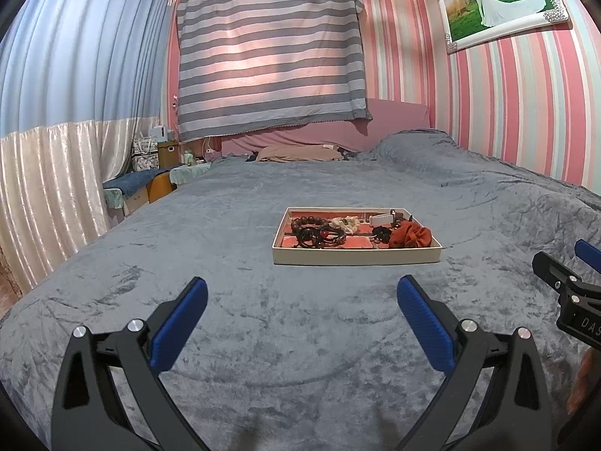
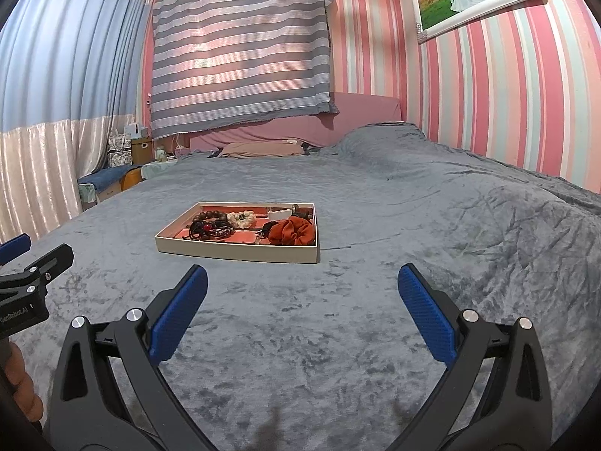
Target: Organize jewelry
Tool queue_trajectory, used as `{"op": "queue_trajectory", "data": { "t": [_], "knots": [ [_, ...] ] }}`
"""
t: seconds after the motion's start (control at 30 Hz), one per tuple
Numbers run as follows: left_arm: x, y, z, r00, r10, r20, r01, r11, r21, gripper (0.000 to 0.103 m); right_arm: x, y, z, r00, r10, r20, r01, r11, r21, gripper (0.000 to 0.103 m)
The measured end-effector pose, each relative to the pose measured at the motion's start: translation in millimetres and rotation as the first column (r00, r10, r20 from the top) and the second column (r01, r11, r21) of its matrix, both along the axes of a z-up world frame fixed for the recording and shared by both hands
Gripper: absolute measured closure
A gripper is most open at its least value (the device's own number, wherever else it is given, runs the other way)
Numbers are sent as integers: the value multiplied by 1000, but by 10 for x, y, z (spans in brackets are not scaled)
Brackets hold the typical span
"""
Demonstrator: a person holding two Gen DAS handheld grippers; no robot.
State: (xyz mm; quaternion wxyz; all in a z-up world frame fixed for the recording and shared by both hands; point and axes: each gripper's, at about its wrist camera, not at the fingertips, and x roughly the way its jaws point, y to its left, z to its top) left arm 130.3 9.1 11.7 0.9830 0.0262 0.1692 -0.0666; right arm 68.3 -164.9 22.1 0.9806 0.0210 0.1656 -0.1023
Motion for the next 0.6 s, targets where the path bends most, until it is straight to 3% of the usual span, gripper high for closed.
{"op": "queue_trajectory", "data": {
  "t": [0.6],
  "knots": [
    [-5, -23, 18, 1000, -2, 3, 2, 1000, 4, 5, 1, -3, -3, 1000, 0, -1, 0, 1000, 3, 4]
  ]
}}
